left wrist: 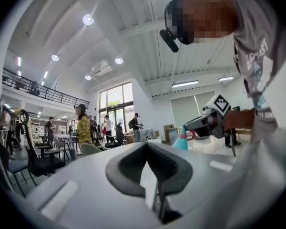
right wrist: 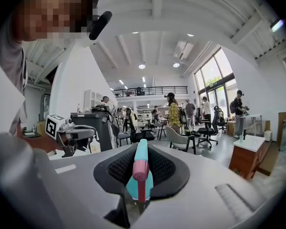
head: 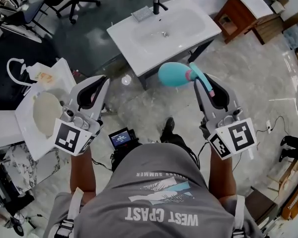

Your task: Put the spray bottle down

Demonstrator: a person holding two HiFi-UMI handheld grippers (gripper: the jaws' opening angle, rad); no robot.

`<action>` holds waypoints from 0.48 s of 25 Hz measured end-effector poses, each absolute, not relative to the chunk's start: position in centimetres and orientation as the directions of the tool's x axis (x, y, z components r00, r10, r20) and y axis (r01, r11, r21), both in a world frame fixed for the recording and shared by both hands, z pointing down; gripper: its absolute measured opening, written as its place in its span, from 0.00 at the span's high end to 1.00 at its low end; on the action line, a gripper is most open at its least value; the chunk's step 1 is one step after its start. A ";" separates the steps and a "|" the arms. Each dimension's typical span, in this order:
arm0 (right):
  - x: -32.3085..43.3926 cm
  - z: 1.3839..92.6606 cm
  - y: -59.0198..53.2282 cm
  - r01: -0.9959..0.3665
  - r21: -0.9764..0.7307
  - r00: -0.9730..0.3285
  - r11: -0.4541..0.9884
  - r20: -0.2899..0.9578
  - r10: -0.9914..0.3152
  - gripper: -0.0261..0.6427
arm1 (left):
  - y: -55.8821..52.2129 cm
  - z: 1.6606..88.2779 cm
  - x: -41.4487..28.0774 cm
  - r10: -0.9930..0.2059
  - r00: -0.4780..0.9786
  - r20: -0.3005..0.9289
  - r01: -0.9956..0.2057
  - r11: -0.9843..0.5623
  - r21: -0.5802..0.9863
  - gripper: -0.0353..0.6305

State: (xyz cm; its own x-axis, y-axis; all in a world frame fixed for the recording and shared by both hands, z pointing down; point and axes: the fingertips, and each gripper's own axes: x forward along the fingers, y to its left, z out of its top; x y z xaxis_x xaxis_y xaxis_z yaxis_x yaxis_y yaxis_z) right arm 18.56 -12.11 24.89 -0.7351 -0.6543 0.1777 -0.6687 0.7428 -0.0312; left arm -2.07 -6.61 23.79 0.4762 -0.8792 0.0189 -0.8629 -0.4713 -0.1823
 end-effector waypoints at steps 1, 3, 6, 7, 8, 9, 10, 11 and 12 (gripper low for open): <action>19.3 25.2 -12.9 -0.662 -0.040 -0.742 0.749 0.179 -0.646 0.86 | -7.2 23.8 -1.2 -0.883 0.468 0.025 -0.866 -0.465 -0.183 0.94; 20.6 25.5 -14.4 -0.644 -0.062 -0.759 0.763 0.177 -0.627 0.86 | -8.5 23.8 0.4 -0.892 0.450 0.042 -0.873 -0.449 -0.188 0.94; 22.3 25.7 -16.3 -0.622 -0.083 -0.779 0.779 0.170 -0.603 0.86 | -10.1 23.7 2.3 -0.903 0.425 0.059 -0.882 -0.428 -0.199 0.94; 22.9 25.8 -16.8 -0.616 -0.088 -0.784 0.783 0.168 -0.598 0.86 | -10.5 23.7 2.8 -0.907 0.416 0.063 -0.885 -0.419 -0.203 0.94; 23.5 26.0 -17.3 -0.611 -0.092 -0.788 0.786 0.167 -0.593 0.86 | -11.0 23.7 3.2 -0.912 0.405 0.068 -0.888 -0.410 -0.206 0.94; 24.0 26.1 -17.8 -0.606 -0.096 -0.792 0.790 0.164 -0.588 0.86 | -11.4 23.7 3.6 -0.916 0.395 0.073 -0.892 -0.401 -0.210 0.94; 24.7 26.1 -18.3 -0.601 -0.101 -0.796 0.793 0.161 -0.583 0.86 | -11.8 23.7 4.1 -0.920 0.384 0.078 -0.895 -0.392 -0.215 0.94; 25.4 26.1 -18.8 -0.596 -0.104 -0.800 0.796 0.158 -0.578 0.86 | -12.2 23.7 4.7 -0.923 0.375 0.082 -0.897 -0.384 -0.219 0.94; 26.3 26.0 -19.2 -0.592 -0.104 -0.804 0.799 0.155 -0.575 0.86 | -12.6 23.6 5.5 -0.925 0.370 0.085 -0.898 -0.379 -0.223 0.94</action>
